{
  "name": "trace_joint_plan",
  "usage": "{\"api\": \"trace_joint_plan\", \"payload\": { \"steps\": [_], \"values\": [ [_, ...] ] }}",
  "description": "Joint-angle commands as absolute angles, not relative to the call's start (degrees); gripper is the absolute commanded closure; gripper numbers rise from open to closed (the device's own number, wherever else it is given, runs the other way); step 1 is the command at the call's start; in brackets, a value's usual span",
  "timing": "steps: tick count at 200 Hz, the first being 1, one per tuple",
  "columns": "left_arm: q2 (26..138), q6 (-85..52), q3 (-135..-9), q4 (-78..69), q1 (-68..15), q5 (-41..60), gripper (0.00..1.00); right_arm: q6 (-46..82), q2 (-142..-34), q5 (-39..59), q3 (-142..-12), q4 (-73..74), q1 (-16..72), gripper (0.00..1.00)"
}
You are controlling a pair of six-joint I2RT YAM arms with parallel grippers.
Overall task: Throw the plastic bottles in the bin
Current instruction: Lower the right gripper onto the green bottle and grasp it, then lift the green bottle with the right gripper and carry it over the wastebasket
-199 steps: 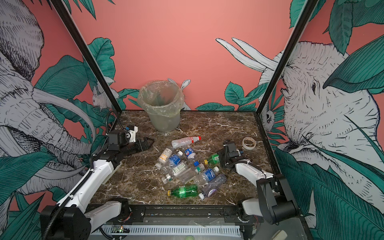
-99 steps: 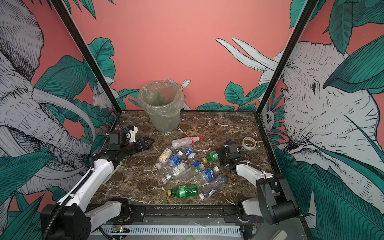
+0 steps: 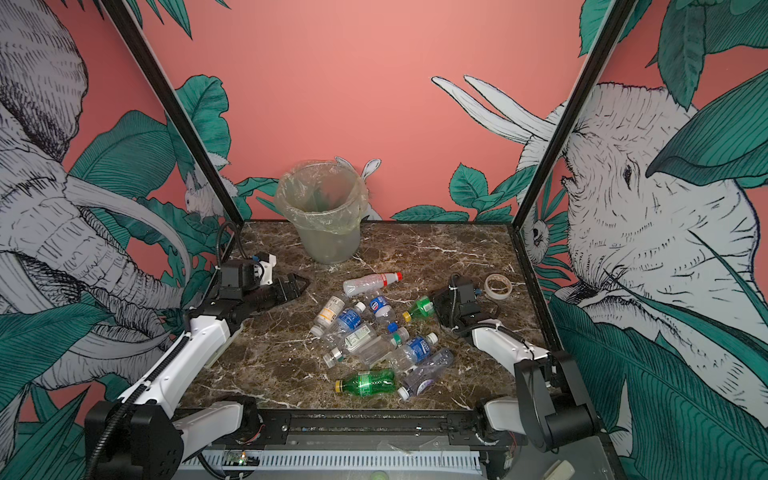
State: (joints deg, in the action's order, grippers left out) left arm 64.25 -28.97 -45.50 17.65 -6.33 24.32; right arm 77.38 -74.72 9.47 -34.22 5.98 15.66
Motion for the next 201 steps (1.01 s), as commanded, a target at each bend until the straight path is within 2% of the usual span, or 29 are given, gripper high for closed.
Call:
{"api": "trace_joint_plan", "payload": {
  "steps": [1,103,168,201],
  "values": [
    [64.2,-29.5,-45.7,18.5,-6.4,23.1,0.01,72.6,-71.8,9.5,-37.0,5.9,15.4,0.44],
    [64.4,-29.7,-44.5,19.8,-6.4,19.7,0.01,62.6,-70.3,13.7,-42.4,4.4,15.4,0.46],
    [65.5,-30.8,-43.5,18.9,-6.4,19.6,0.01,64.4,-72.3,18.0,-47.7,11.1,16.5,0.45],
    [64.6,-30.7,-43.0,19.3,-6.4,18.3,0.01,59.4,-72.7,18.5,-51.9,13.5,18.5,0.45]
  ]
}}
